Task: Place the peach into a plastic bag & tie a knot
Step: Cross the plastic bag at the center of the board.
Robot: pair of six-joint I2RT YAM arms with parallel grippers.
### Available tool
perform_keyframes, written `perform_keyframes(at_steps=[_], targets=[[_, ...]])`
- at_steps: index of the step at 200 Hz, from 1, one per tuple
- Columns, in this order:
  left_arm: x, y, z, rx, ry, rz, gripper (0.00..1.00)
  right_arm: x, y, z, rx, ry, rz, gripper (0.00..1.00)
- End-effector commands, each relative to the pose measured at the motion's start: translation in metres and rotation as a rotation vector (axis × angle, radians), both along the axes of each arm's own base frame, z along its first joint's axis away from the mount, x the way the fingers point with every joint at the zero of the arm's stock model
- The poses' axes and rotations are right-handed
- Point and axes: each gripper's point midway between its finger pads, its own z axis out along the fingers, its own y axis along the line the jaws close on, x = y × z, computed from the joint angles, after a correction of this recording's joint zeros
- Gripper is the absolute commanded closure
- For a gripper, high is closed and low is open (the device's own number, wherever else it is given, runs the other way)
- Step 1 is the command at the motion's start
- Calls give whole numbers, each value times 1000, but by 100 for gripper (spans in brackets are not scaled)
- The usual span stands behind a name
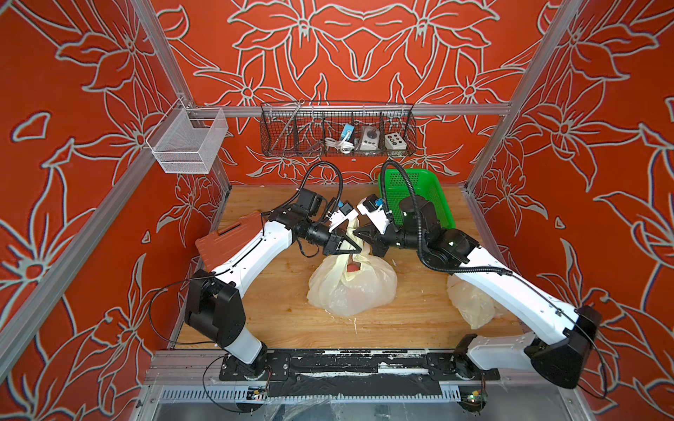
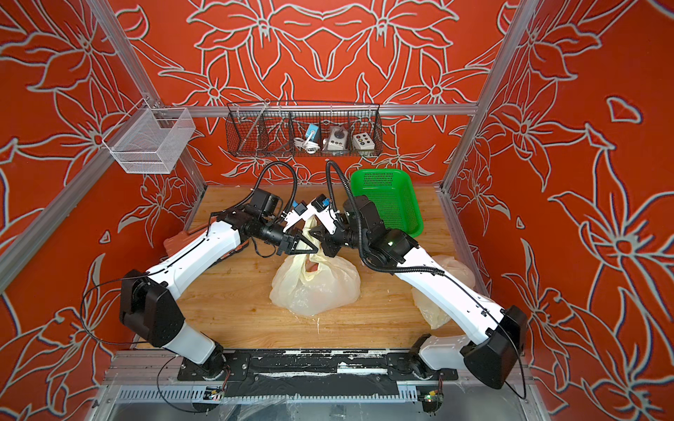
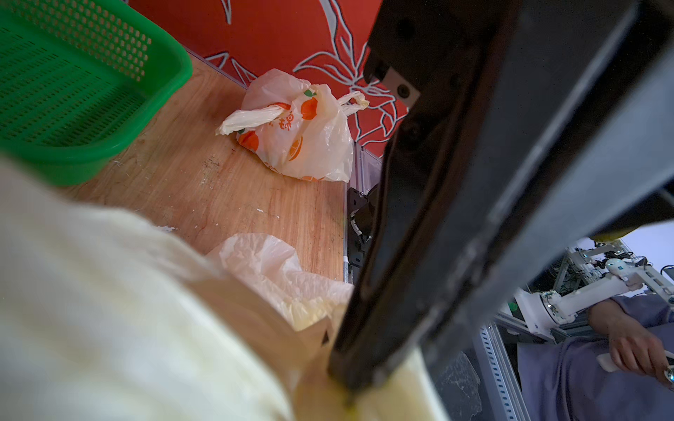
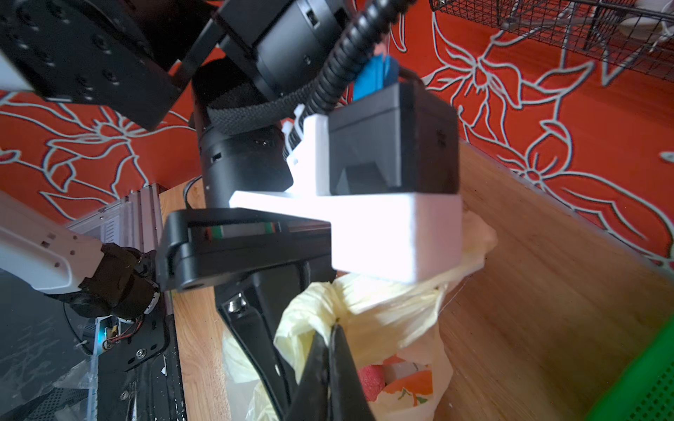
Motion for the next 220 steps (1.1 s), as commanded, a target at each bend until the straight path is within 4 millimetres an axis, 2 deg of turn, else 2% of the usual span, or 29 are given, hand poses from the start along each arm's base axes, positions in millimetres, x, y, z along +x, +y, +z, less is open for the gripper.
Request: perform_keyframes(at_steps=[1,10,27,39,68,94,138,169,220], targets=[[-5,0,10,-30,-23,-27,99,-9,4,25,55,-38,46,87],[-5,0,10,-30,-22,-25,99,-7,1,21,36,-35,31,87],[-5,0,11,-35,-22,-24,98,-9,1,20,36,-52,42,100],[-5,0,10,-35,-16,-21,95,-11,4,27,67,-65,57,100],[-5,0,10,-26,2,-15,68,-11,11,39,109,-70,77,100],[-9,1,14,-30,-11,-16,58,-10,16,34,104,-54,89,100],[-8,0,21,-50,-27,-8,50,-12,25,38,146,-26,101,100],[-2,-4,24,-64,-33,7,50,-16,34,37,171,4,114,100],[15,-3,23,-39,-83,102,50,-17,36,40,228,74,100,100]])
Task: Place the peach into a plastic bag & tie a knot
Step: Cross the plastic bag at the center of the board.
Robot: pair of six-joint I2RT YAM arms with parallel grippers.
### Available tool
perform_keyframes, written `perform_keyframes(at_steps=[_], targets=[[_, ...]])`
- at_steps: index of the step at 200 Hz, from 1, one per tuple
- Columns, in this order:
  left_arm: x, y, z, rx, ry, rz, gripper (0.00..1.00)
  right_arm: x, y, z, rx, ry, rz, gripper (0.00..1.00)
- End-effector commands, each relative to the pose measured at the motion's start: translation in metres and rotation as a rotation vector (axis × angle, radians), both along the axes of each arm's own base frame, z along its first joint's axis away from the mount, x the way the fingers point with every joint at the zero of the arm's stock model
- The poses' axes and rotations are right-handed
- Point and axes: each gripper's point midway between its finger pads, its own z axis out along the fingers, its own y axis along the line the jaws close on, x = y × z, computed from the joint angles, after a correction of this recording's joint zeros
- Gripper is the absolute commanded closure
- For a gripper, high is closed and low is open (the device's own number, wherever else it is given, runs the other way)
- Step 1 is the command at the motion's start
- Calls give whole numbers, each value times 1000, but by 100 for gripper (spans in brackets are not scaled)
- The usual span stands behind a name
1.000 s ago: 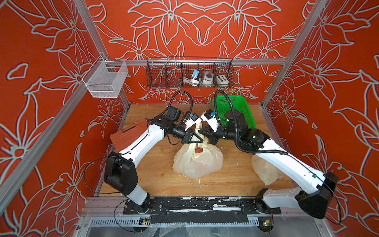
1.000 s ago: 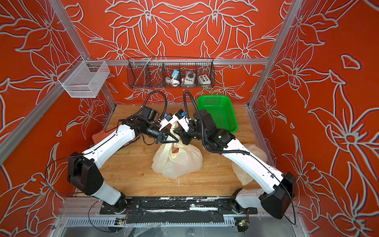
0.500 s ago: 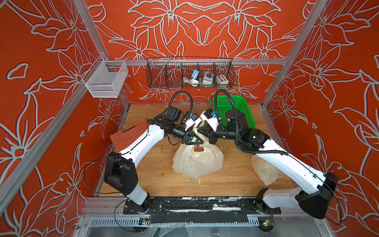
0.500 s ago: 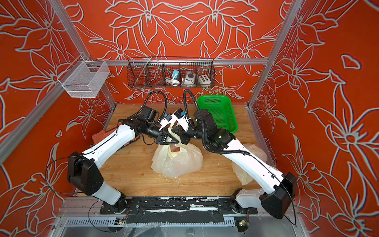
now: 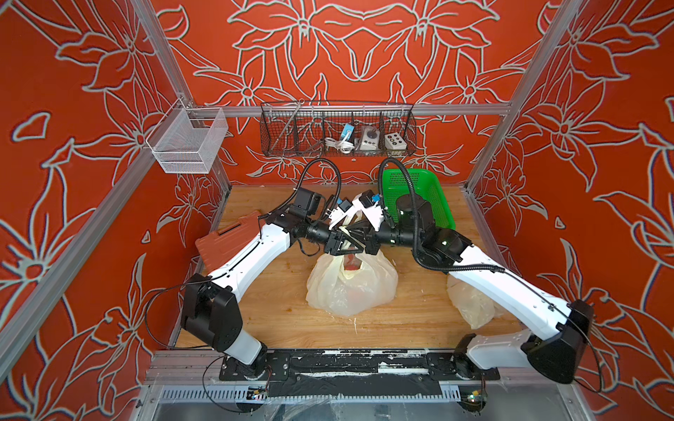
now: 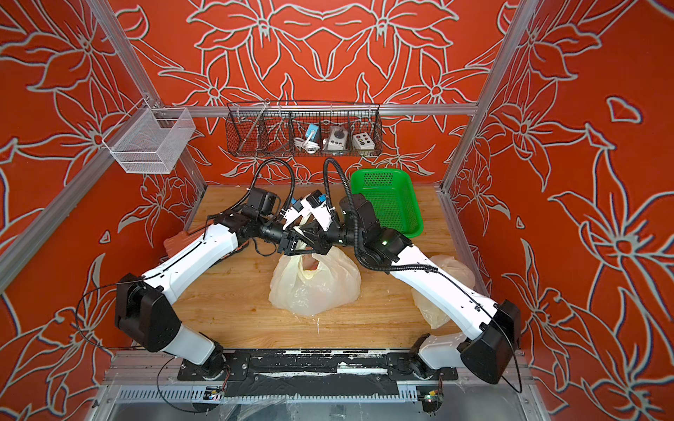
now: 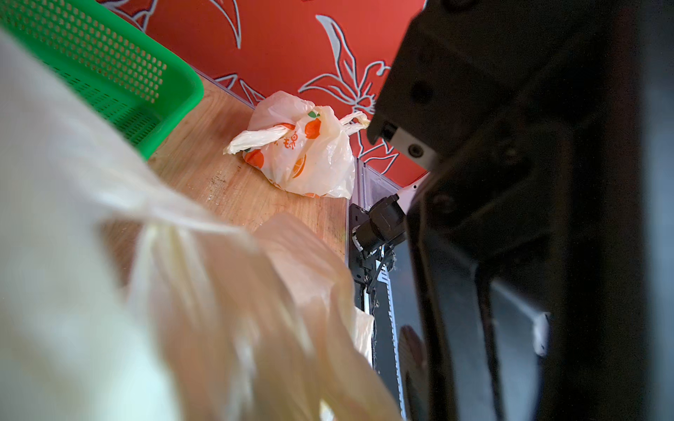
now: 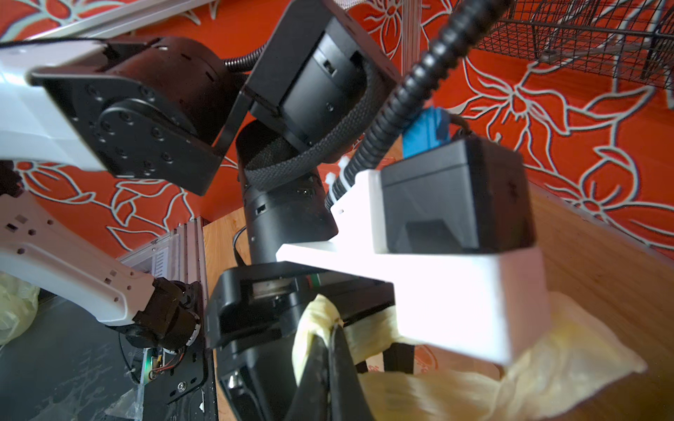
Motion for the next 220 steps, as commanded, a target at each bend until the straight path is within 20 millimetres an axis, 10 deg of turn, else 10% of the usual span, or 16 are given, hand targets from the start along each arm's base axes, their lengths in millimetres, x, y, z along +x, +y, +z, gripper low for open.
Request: perform_keyframes(at_steps=[1,86,106,156,220], targets=[[9,0,11,-6,-73,51,50,-10,9,19,83,23,46,100],[8,5,17,-25,-157,66,86,-3,-3,19,110,128,-5,100],[6,7,18,-33,-165,60,93,-4,-16,22,114,146,-20,87],[-7,8,20,-63,-161,-1,93,27,-68,20,131,289,-190,63],[-20,6,21,-69,-154,-63,91,38,-39,14,134,456,-102,41]])
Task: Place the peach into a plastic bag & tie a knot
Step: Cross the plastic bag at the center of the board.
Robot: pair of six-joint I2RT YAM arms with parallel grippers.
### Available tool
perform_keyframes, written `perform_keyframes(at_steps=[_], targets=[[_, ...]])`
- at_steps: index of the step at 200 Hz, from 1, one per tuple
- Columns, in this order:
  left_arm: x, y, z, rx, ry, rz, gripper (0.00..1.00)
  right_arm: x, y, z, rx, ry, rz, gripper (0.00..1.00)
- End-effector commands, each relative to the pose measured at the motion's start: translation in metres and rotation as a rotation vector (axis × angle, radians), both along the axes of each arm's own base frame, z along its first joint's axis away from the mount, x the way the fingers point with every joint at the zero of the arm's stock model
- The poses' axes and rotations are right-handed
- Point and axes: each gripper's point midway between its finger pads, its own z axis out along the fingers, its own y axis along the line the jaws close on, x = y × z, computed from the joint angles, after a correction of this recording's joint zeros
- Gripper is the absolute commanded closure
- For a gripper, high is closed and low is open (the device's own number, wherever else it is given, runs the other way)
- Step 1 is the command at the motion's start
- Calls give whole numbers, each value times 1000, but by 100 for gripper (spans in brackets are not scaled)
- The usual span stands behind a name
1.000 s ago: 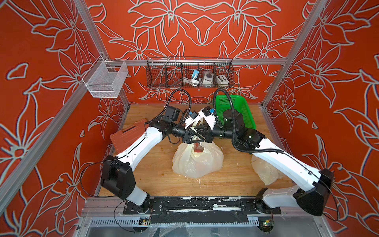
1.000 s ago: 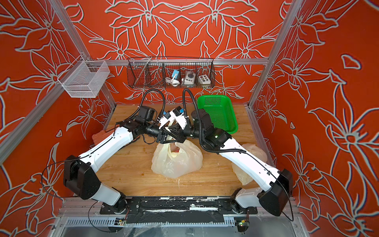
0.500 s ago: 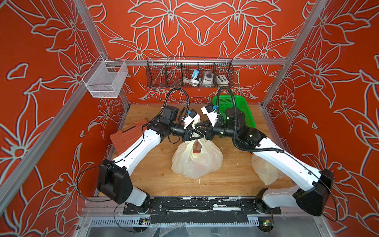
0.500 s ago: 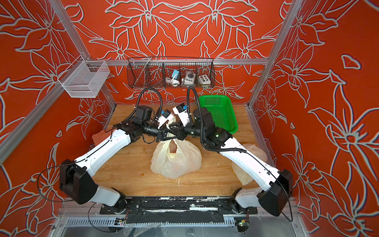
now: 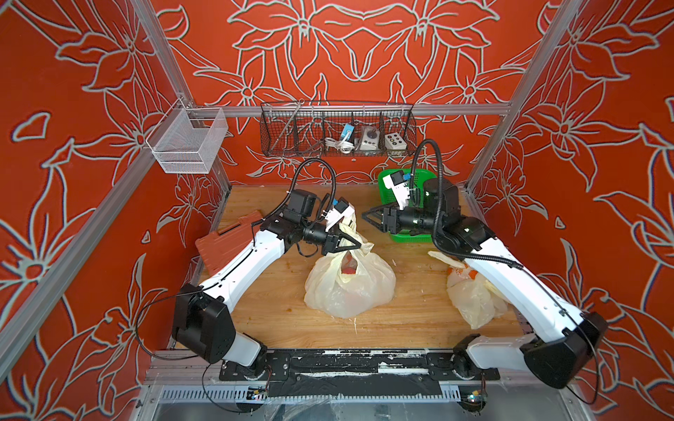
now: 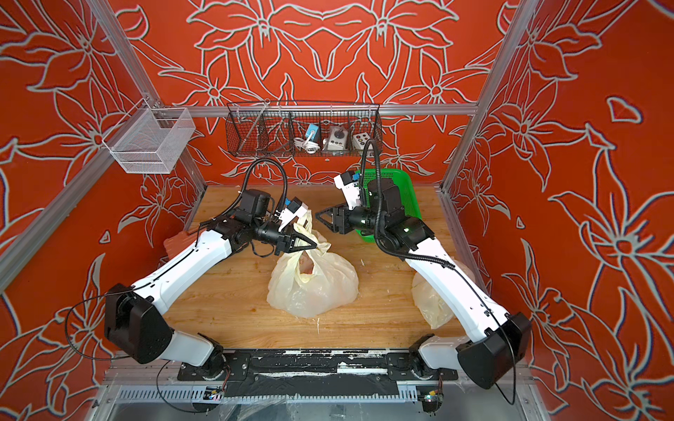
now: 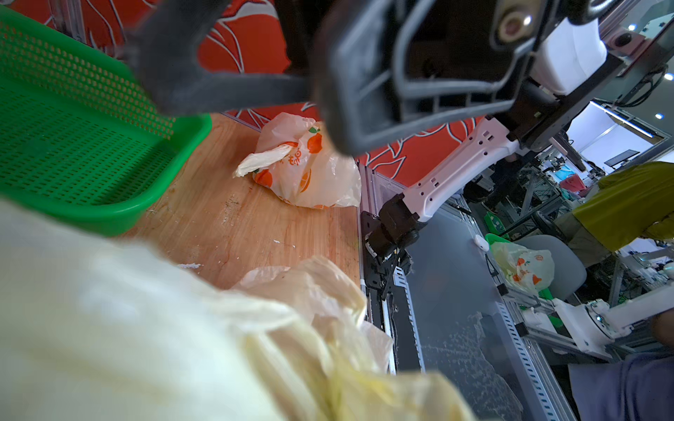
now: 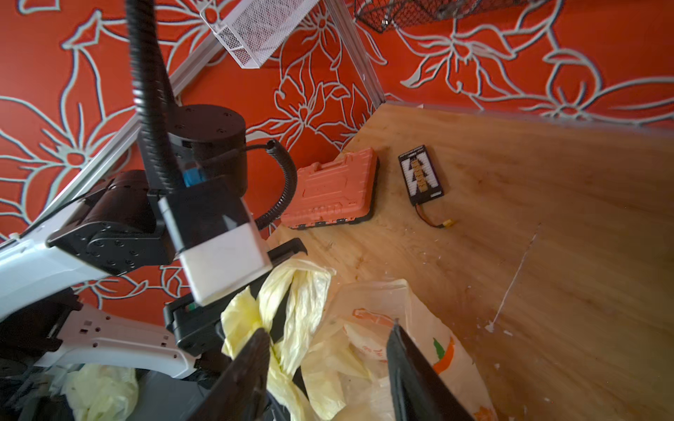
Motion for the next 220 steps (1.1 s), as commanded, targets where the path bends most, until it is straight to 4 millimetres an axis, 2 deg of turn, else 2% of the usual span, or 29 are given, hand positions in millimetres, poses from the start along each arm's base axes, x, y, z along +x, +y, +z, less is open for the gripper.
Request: perform_keyframes(at_steps=[1,34,57,76,106,142,162,203,220], targets=[[-12,0,14,-32,-33,-52,91,-6,13,5,45,84,64,40],[-14,-2,13,-30,-30,-62,91,-6,30,10,84,119,115,37],[-15,-2,14,-32,-36,-63,91,-1,39,7,117,171,134,40],[-14,-2,13,-27,-33,-64,91,-3,47,14,176,202,173,42],[-15,-1,12,-23,-34,-66,92,-10,51,22,216,224,235,39],[-14,-1,12,-21,-36,-62,92,-12,49,11,182,239,227,40],[-12,-2,10,-17,-32,-58,93,-13,49,9,180,242,233,56],[-9,1,11,-14,-32,-42,93,-6,45,2,198,263,196,99],[-8,5,12,-12,-31,-26,93,2,36,-2,205,259,141,100]])
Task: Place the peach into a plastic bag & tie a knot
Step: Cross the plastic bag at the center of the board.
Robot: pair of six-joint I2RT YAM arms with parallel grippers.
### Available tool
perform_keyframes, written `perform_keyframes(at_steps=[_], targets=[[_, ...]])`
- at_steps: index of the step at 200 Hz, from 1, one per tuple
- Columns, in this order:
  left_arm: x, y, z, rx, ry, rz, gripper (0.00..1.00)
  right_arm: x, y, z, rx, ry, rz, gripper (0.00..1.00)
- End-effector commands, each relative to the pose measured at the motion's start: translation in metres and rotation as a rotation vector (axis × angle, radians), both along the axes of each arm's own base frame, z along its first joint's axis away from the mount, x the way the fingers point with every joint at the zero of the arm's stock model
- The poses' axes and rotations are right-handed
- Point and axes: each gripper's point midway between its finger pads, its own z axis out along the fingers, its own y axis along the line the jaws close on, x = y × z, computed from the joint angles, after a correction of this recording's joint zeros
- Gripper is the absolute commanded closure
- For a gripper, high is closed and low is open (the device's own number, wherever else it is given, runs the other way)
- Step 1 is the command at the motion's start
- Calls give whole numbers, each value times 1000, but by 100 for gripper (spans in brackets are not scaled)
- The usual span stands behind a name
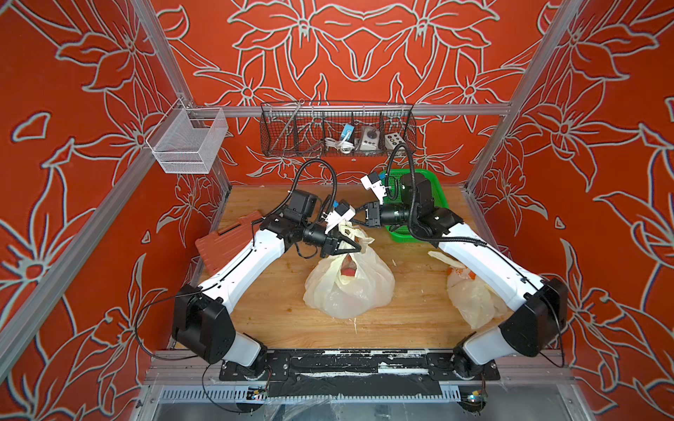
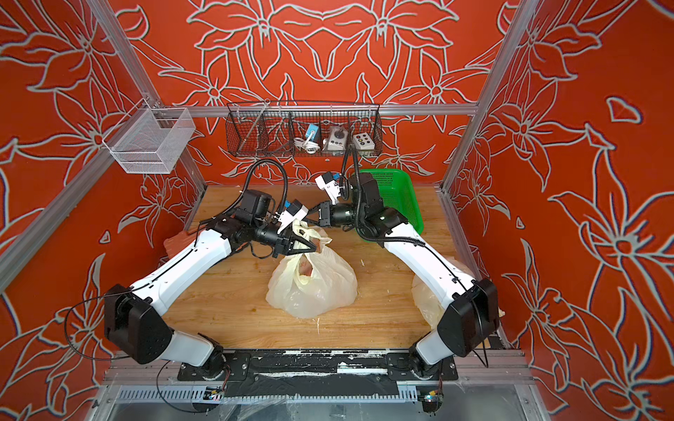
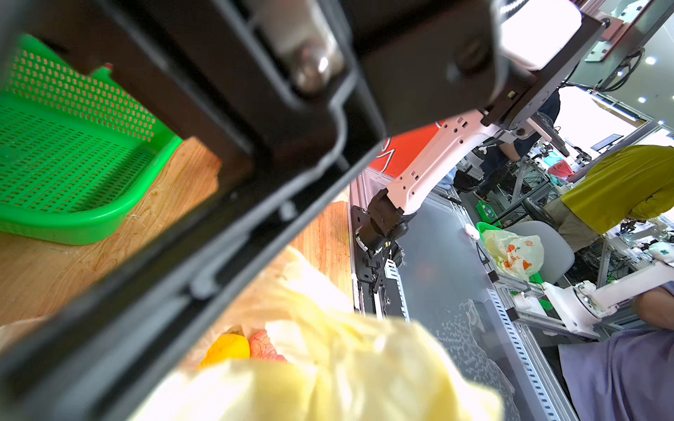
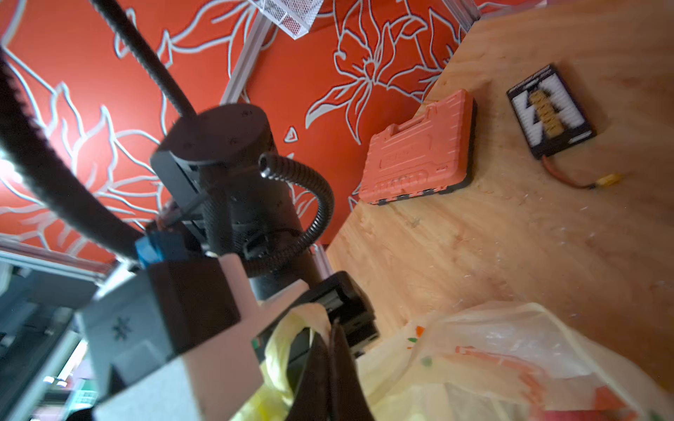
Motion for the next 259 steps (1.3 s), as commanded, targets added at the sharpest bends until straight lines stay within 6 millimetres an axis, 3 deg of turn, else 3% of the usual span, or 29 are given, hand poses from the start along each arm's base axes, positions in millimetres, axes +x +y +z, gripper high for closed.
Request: perform_keyframes(at_steps=[1,52,89,135,157,192,226,259], targets=[[1,5,8,-9,-15,12,93,6,-10,6,29,-20,-52,100],[17,12,0,9,26,108,87,23,-46,2,18,-83,-250,100],[25,14,0,2,73,146,87,36,-76,-18,-72,-108,-416,100],[36,20,-2,6,153,188,89,28,-93,-8,-105,-218,-457,100],[49,27,-8,25,232,241,90,3,-88,12,-62,-310,-360,100],[64,30,-13,47,319,286,90,-47,-71,12,-49,-392,-165,100],[67,29,-10,45,341,296,90,-101,-28,-19,-94,-403,71,100],[64,30,-7,53,349,299,90,-115,3,-66,-176,-401,162,100]])
